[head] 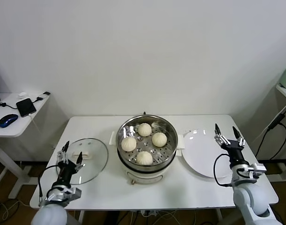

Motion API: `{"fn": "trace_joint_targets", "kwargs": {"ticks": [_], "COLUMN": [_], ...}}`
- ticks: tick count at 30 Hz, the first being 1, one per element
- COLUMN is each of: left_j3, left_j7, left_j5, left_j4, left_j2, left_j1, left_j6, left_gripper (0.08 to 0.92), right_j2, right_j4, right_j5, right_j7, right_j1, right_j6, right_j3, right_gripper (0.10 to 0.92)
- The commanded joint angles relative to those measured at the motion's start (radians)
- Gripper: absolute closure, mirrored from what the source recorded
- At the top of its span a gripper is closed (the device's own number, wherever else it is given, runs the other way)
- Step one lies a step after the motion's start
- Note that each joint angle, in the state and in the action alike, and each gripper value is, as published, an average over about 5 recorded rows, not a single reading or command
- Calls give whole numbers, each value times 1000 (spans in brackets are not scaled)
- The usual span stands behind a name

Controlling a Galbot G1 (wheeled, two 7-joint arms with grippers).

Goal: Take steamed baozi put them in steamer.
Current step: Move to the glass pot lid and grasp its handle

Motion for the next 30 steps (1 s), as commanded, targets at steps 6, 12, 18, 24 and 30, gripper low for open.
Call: {"fn": "trace_joint_targets", "kwargs": {"ticks": [6,12,18,24,30], "left_j3": [31,37,46,58,61], "left_j7": [-131,-160,-171,-170,-169], "left_j5": [326,339,312,302,305], "left_j4": [242,272,314,334,359], "left_j2": [127,140,127,119,118], "left_j1": [-99,-97,-122,-136,-152], "left_j6": [46,57,51,41,41], "left_gripper": [177,177,177,177,177], "right_j2": [21,36,54,57,57], "right_j4": [7,-1,-7,-13,-21], "right_j5": [3,-2,-12,-11,-11], "right_j7": [31,33,34,35,35], "right_j1": [-58,-53,-49,-51,-50], "right_j6": [26,25,23,24,25], "right_j3": [37,36,32,34,34], "right_gripper": [203,203,203,203,203]}}
